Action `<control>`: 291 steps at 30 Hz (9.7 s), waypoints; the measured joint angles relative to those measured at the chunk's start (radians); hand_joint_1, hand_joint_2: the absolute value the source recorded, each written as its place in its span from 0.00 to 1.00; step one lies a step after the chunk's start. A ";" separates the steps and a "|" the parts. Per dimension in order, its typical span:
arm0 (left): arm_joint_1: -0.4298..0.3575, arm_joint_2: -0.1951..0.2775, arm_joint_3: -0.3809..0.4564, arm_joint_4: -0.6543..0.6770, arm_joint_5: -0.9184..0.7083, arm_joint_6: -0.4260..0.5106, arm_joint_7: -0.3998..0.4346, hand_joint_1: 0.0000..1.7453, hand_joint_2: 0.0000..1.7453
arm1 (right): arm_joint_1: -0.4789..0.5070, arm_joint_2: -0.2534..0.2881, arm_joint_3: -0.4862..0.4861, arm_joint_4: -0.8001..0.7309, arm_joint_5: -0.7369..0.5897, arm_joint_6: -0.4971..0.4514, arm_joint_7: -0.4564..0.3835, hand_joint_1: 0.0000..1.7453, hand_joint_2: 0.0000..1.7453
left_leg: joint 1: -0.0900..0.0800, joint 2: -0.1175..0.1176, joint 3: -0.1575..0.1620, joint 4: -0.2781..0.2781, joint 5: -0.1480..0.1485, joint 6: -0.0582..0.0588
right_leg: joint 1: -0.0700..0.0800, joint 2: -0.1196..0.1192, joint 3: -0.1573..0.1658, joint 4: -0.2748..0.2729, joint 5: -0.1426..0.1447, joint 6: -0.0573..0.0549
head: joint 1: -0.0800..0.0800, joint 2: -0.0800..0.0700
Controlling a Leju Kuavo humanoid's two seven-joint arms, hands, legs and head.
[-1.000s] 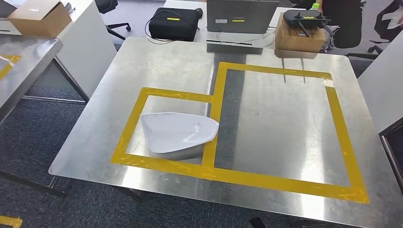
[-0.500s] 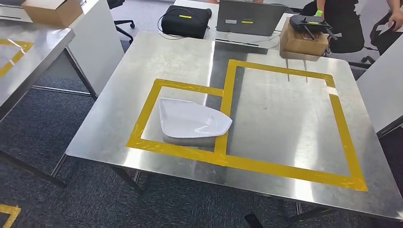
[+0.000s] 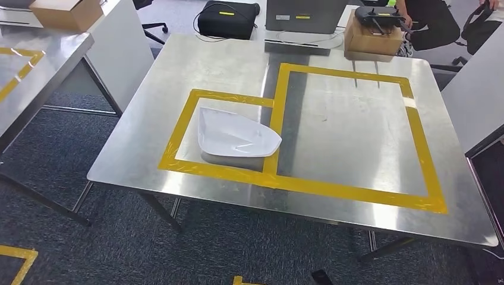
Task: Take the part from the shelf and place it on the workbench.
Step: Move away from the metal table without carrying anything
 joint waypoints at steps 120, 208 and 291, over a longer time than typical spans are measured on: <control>-0.004 0.085 -0.152 0.007 0.196 0.015 0.030 0.00 0.00 | 0.030 0.064 -0.005 0.003 -0.034 -0.014 0.007 0.00 0.00 | 0.029 -0.007 -0.010 0.114 -0.068 -0.020 | 0.001 0.008 -0.063 0.056 0.007 0.010 | 0.006 0.000; -0.008 0.092 -0.225 0.007 0.244 0.020 0.030 0.00 0.00 | 0.034 0.075 -0.008 0.002 -0.046 -0.016 0.003 0.00 0.00 | 0.033 0.000 0.043 0.045 -0.057 -0.023 | 0.003 -0.007 -0.089 0.061 0.021 0.003 | 0.015 0.000; -0.006 0.100 -0.301 0.007 0.304 0.033 0.032 0.00 0.00 | 0.037 0.078 -0.009 0.001 -0.053 -0.013 0.004 0.00 0.00 | 0.025 0.051 0.081 -0.078 0.037 0.012 | -0.006 0.006 -0.185 0.266 -0.049 0.042 | 0.024 0.000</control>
